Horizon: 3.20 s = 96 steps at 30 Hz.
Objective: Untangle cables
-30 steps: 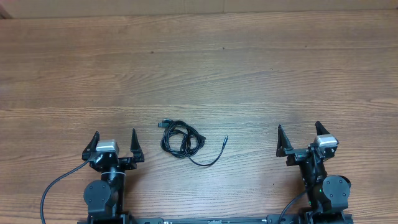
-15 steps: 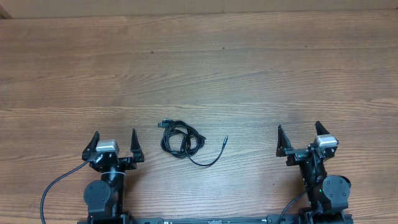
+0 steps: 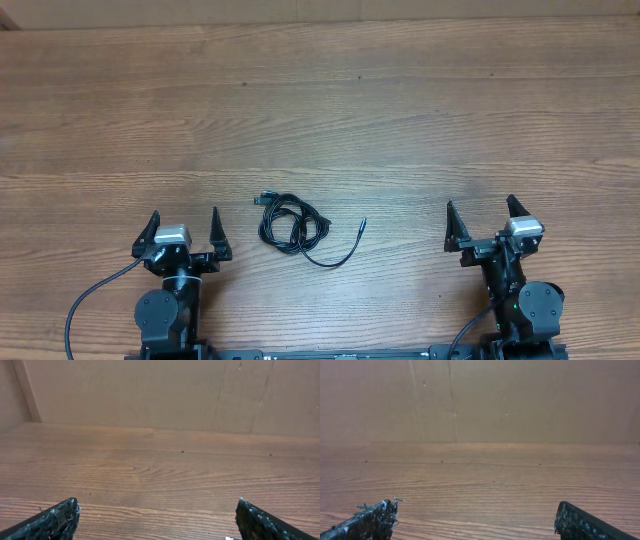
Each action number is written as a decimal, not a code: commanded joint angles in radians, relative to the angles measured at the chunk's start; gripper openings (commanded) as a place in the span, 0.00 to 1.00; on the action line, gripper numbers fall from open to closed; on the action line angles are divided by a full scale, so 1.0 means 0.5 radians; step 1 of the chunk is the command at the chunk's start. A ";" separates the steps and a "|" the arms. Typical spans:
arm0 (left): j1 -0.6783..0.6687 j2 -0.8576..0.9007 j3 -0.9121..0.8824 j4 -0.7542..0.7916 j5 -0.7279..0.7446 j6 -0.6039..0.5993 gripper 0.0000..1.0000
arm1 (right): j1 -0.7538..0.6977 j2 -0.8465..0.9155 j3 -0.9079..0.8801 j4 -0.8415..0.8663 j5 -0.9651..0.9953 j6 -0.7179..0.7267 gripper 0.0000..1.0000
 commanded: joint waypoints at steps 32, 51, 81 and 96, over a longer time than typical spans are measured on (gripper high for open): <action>0.016 0.256 0.002 -0.009 0.124 -0.089 1.00 | 0.009 -0.020 -0.021 0.011 0.018 -0.008 1.00; 0.016 0.393 0.692 -0.964 0.228 -0.076 1.00 | 0.009 -0.020 -0.021 0.011 0.018 -0.009 1.00; -0.085 1.954 2.139 -2.294 0.682 -0.075 1.00 | 0.009 -0.020 -0.021 0.011 0.018 -0.009 1.00; -0.481 2.726 2.237 -2.341 0.587 -0.241 1.00 | 0.009 -0.020 -0.021 0.011 0.018 -0.009 1.00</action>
